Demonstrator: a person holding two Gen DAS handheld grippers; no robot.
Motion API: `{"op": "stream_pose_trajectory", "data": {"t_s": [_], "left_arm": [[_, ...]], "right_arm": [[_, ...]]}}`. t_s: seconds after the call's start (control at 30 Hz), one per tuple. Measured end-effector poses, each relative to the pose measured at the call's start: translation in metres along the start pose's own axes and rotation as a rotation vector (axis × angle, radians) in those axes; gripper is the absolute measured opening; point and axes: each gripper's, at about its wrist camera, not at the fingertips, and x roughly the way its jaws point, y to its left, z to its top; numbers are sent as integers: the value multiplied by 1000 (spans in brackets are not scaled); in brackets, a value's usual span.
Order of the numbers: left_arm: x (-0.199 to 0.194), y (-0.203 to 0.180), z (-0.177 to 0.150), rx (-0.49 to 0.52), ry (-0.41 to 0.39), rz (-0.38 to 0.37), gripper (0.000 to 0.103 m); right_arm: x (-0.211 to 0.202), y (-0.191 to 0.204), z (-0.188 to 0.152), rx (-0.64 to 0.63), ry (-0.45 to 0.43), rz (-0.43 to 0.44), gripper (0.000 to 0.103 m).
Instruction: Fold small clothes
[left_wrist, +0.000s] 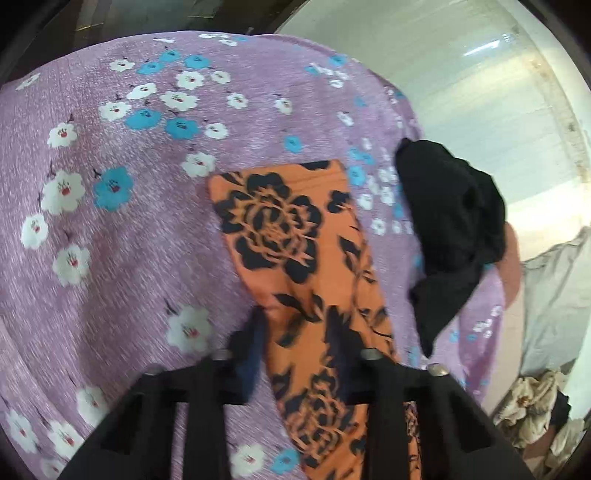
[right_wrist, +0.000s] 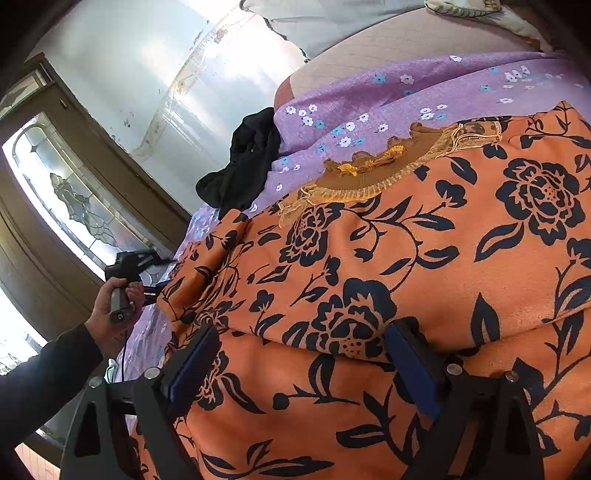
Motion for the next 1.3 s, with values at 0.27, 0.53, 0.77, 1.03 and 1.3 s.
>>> {"op": "stream_pose_trajectory", "data": {"t_s": [0.27,0.53,0.77,1.03,1.3], "left_arm": [[-61,-64,-22,321,-190,82,4],[-212,-229,-181,826,-391,-216,4],[-173,-311,-351,1070,-86,-387,7],[-49,-244,-402,1033,290,-73,43],[-92,-144,-302,807,35,11,68]], "right_arm": [[0,0,0,-3,2,-5,94],[0,3,3,7,16,-9,94],[-49,4,13,164,-11,-3,93],[-147,-41,7,322,-96,-104,94],[-138,-76,61,423,-113,-105,94]]}}
